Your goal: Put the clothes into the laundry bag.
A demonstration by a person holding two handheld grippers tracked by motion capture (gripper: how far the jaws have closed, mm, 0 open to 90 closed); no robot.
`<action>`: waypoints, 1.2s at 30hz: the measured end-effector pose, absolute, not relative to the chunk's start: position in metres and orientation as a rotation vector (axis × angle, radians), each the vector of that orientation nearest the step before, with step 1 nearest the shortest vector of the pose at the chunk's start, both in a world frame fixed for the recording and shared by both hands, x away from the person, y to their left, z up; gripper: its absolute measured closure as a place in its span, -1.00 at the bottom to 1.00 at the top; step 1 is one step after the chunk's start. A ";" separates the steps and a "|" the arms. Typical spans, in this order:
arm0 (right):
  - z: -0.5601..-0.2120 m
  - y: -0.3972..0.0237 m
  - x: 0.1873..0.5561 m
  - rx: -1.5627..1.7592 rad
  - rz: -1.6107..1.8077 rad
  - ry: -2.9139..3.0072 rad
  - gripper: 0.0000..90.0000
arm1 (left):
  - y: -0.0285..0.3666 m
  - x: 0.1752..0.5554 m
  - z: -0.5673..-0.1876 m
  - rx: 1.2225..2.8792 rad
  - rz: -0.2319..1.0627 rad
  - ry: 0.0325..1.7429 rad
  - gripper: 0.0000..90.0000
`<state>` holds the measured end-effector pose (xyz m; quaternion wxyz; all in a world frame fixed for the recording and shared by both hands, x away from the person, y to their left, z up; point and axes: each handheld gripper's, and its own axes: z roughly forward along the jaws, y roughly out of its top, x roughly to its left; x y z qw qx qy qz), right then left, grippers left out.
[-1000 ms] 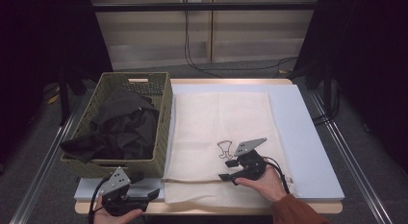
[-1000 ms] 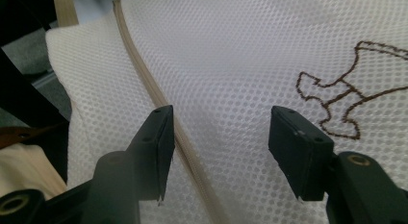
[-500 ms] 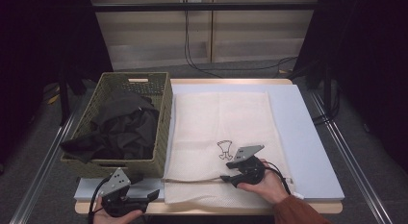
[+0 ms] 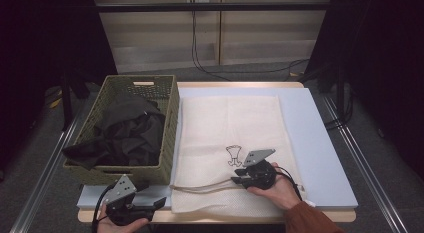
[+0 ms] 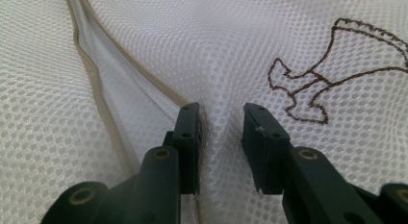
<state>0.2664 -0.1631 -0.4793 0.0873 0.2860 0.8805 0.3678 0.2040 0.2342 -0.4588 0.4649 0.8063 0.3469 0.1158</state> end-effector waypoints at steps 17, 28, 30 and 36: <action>-0.476 -0.159 0.271 0.974 1.116 2.577 0.96 | 0.234 0.204 -0.458 1.983 0.283 0.847 -0.56; -0.465 -0.165 0.274 1.038 1.249 2.530 0.97 | 0.234 0.204 -0.458 1.978 0.281 0.852 -0.56; -0.462 -0.166 0.274 1.046 1.262 2.522 0.96 | 0.234 0.204 -0.458 1.981 0.283 0.849 -0.56; -0.456 -0.169 0.274 1.056 1.309 2.493 0.96 | 0.234 0.204 -0.457 1.978 0.282 0.846 -0.56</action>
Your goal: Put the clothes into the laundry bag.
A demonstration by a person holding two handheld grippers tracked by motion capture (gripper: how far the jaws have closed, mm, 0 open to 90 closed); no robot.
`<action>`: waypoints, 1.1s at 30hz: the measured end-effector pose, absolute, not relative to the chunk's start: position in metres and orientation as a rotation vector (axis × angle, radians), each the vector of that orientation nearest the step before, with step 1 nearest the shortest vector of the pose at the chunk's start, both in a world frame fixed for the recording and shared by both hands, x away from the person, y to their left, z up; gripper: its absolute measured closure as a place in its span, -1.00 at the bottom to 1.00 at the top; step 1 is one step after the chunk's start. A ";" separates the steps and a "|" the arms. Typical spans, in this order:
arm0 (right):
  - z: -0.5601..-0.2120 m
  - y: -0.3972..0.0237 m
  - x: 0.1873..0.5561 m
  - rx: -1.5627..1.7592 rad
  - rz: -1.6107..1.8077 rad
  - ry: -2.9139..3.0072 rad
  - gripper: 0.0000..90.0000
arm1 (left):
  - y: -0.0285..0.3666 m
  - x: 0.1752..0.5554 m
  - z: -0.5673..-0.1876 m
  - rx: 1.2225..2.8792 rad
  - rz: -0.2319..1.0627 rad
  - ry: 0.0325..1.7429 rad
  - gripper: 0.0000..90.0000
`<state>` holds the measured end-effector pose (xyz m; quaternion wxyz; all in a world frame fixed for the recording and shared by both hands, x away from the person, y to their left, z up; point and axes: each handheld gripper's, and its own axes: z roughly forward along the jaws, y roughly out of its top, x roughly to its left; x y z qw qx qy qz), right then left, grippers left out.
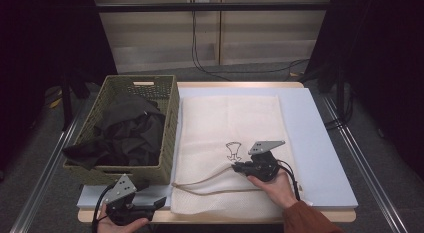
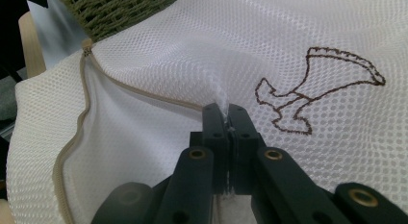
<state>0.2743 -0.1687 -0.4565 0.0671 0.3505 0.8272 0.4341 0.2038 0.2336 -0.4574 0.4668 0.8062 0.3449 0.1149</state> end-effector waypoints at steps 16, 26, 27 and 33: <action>-0.436 -0.174 0.280 1.064 1.396 2.440 0.96 | 0.234 0.198 -0.453 1.959 0.308 0.782 -0.43; -0.428 -0.178 0.281 1.066 1.454 2.393 0.96 | 0.232 0.197 -0.452 1.957 0.300 0.764 -0.40; -0.427 -0.178 0.282 1.061 1.462 2.388 0.96 | 0.232 0.197 -0.452 1.957 0.299 0.760 -0.40; -0.420 -0.177 0.285 1.047 1.494 2.357 0.96 | 0.232 0.197 -0.451 1.947 0.311 0.761 -0.40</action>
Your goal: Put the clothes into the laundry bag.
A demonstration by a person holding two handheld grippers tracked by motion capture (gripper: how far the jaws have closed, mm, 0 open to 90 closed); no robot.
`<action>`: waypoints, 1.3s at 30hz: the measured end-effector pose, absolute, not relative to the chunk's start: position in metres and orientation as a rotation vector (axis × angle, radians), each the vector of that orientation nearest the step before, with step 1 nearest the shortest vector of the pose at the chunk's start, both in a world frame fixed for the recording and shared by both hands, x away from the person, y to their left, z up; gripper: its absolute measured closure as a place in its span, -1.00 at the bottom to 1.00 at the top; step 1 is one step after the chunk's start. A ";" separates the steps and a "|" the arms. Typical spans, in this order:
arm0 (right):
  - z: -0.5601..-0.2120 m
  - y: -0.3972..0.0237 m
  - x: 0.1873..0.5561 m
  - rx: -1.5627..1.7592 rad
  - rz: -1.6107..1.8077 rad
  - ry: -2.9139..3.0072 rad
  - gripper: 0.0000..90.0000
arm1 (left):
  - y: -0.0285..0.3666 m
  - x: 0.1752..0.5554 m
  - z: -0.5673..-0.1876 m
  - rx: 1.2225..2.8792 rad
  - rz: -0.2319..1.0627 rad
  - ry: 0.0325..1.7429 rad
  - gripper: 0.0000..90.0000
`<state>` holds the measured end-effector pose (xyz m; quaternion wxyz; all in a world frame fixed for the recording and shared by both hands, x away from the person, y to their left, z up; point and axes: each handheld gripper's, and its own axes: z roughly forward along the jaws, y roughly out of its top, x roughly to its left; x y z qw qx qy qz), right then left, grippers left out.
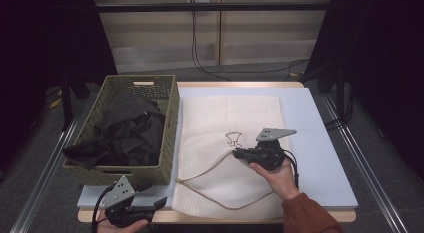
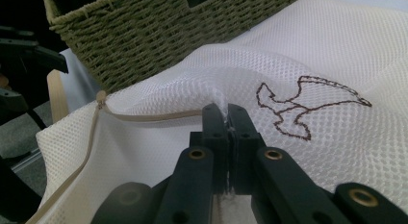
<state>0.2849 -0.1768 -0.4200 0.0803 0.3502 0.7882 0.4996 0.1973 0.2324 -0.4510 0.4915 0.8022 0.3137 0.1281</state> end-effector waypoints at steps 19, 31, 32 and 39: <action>-0.402 -0.176 0.299 1.043 1.580 2.299 0.96 | 0.231 0.198 -0.452 1.953 0.292 0.756 -0.41; -0.399 -0.179 0.301 1.040 1.650 2.237 0.97 | 0.230 0.196 -0.451 1.969 0.285 0.723 -0.35; -0.400 -0.179 0.301 1.039 1.645 2.241 0.97 | 0.230 0.195 -0.450 1.964 0.281 0.713 -0.24; -0.402 -0.178 0.301 1.034 1.642 2.262 0.97 | 0.230 0.194 -0.437 1.912 0.265 0.698 -0.15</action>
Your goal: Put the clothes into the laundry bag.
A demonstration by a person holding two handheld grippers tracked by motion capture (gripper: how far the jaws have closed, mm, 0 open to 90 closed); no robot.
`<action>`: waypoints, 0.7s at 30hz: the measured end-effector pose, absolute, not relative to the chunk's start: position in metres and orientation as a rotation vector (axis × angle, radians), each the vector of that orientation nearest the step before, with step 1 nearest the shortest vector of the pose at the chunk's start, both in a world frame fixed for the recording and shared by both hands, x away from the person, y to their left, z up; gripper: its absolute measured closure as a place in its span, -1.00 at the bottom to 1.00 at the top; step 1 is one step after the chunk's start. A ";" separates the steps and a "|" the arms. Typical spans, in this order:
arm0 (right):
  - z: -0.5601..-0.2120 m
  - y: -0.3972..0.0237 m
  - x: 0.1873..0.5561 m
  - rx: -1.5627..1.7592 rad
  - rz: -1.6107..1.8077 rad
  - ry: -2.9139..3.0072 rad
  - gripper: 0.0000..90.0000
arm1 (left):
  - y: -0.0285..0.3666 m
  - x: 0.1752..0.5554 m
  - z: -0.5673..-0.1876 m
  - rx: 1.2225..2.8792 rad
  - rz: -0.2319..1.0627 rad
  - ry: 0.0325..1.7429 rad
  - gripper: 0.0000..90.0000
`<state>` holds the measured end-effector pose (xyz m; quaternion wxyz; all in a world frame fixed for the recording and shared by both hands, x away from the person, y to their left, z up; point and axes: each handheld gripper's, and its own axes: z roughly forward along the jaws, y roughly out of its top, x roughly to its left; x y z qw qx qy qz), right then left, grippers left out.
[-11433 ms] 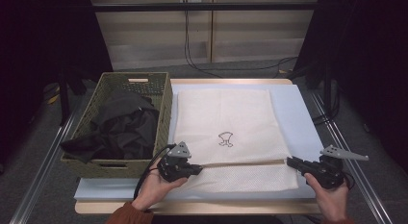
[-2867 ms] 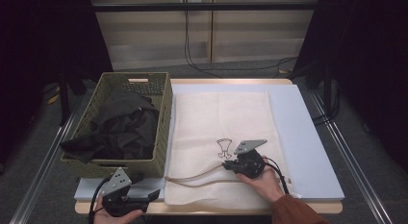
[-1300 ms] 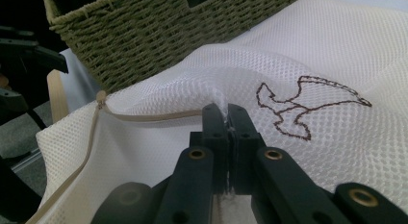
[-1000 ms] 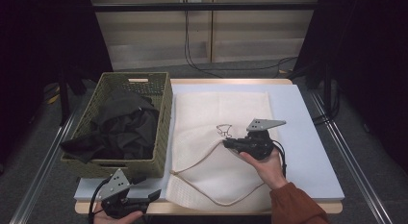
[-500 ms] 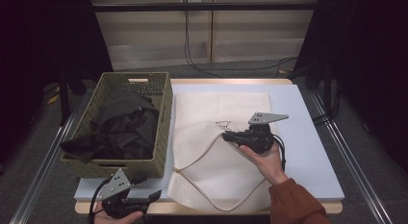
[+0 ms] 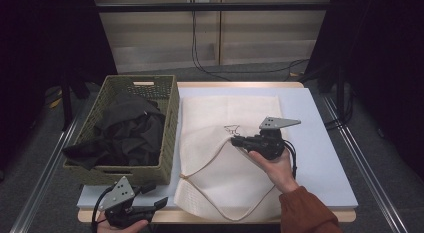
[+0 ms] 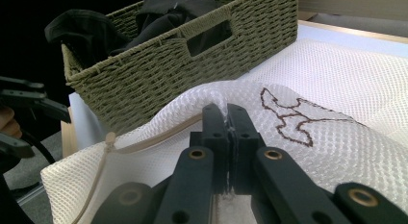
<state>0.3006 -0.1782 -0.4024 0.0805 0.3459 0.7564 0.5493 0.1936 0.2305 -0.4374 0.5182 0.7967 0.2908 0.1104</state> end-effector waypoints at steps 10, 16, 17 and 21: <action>-0.405 -0.177 0.301 1.034 1.638 2.274 0.97 | 0.236 0.222 -0.393 1.885 0.306 0.707 -0.30; -0.407 -0.176 0.302 1.032 1.632 2.287 0.96 | 0.257 0.242 -0.369 1.827 0.370 0.782 -0.39; -0.407 -0.176 0.302 1.032 1.631 2.290 0.96 | 0.261 0.247 -0.367 1.828 0.396 0.791 -0.39; -0.408 -0.176 0.303 1.036 1.627 2.295 0.96 | 0.277 0.268 -0.364 1.815 0.412 0.844 -0.42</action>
